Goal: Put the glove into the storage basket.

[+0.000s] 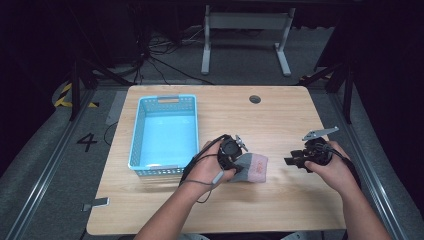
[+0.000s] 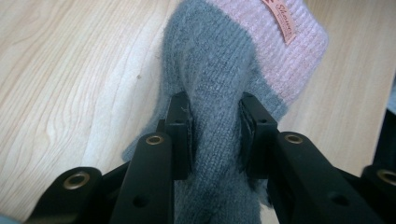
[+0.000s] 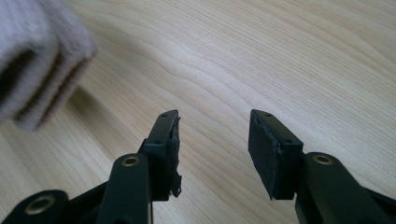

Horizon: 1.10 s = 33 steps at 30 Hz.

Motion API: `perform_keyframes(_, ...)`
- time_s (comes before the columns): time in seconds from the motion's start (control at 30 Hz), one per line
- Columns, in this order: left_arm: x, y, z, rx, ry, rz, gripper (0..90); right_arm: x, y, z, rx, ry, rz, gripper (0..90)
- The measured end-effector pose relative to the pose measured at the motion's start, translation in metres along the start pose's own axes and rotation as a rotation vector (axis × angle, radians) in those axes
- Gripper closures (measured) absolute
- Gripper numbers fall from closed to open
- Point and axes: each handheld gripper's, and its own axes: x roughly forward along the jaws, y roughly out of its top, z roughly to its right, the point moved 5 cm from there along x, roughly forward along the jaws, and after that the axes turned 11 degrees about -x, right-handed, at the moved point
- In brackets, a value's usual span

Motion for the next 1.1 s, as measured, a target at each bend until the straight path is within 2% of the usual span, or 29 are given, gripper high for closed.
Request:
perform_keyframes(0.13,-0.013,-0.003,-0.004,-0.009,-0.004,0.031,69.2,0.004,0.001,-0.001,-0.012,0.003,-0.012,54.4)
perform_keyframes(0.5,-0.041,-0.011,-0.008,-0.026,0.007,0.062,69.1,0.014,0.006,-0.001,-0.033,0.017,-0.034,53.3)
perform_keyframes(0.7,-0.063,-0.014,-0.012,-0.043,0.021,0.092,69.0,0.016,0.007,0.001,-0.035,0.021,-0.037,53.0)
perform_keyframes(0.87,-0.079,-0.015,-0.021,-0.052,0.066,0.085,69.0,0.018,0.007,0.003,-0.031,0.018,-0.040,53.0)
perform_keyframes(1.1,-0.090,-0.017,-0.039,-0.086,0.078,0.105,68.9,0.022,0.008,0.002,-0.034,0.030,-0.052,52.9)
